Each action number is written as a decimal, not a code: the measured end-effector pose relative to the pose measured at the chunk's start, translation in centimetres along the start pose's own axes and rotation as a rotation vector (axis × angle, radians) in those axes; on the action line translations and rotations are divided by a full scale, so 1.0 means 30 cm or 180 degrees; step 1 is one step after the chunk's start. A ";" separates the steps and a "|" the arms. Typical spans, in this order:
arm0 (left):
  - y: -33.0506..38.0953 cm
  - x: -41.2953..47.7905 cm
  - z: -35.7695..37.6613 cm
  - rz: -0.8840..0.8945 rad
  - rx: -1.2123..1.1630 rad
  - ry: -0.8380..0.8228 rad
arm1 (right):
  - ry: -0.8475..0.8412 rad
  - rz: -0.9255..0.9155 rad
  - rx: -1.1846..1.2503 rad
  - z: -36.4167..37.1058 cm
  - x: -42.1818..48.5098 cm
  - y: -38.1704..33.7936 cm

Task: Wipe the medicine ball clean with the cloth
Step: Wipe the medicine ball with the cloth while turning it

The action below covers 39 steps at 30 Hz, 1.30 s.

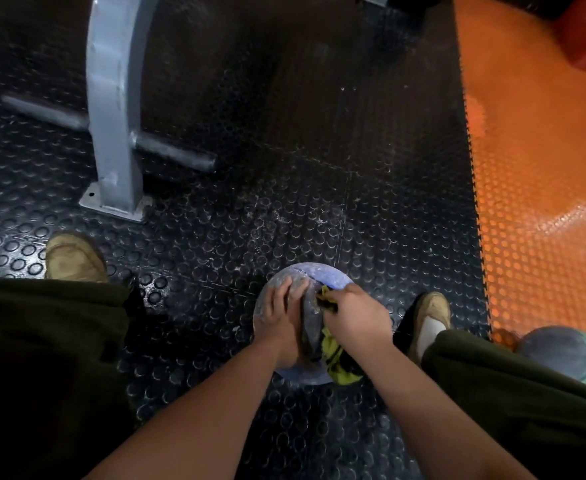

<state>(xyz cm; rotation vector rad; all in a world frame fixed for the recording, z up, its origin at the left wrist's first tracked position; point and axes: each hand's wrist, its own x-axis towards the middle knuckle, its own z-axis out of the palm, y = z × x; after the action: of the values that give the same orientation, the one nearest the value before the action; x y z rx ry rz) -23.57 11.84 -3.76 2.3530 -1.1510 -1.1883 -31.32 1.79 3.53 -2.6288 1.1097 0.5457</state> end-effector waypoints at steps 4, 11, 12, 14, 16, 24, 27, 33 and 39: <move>0.003 0.001 -0.005 -0.0120 0.0170 -0.0109 | 0.0038 -0.0079 -0.0271 -0.015 0.121 -0.058; 0.002 0.010 0.006 -0.0117 -0.0370 0.0120 | 0.0019 0.0051 -0.0106 0.019 0.030 -0.010; 0.006 0.008 0.011 -0.0125 -0.0407 0.0143 | 0.0050 0.0061 -0.0092 0.026 -0.008 0.008; 0.013 0.004 0.015 -0.0117 -0.0336 0.0127 | 0.0115 0.0076 -0.0152 0.032 -0.048 0.029; 0.015 0.002 0.016 -0.0070 -0.0221 0.0049 | 0.0129 0.0142 -0.0159 0.023 -0.024 0.024; -0.025 0.023 0.023 -0.0031 -0.0308 0.0253 | 0.0052 0.0016 -0.0140 0.006 0.121 -0.033; -0.027 0.024 0.023 -0.0022 -0.0409 0.0258 | 0.0180 0.0412 0.0207 0.039 0.032 0.086; -0.022 0.039 0.013 -0.0036 -0.0016 0.0116 | 0.0230 0.0453 0.0252 0.055 0.012 0.120; -0.025 0.043 -0.007 0.0089 0.0215 0.0031 | 0.0226 -0.0006 -0.0258 -0.006 0.120 0.013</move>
<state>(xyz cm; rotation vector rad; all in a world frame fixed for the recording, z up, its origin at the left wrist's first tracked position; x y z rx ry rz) -22.55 11.35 -4.76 2.3809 -1.2353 -1.1446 -29.26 -0.83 2.13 -2.7383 1.1282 0.5109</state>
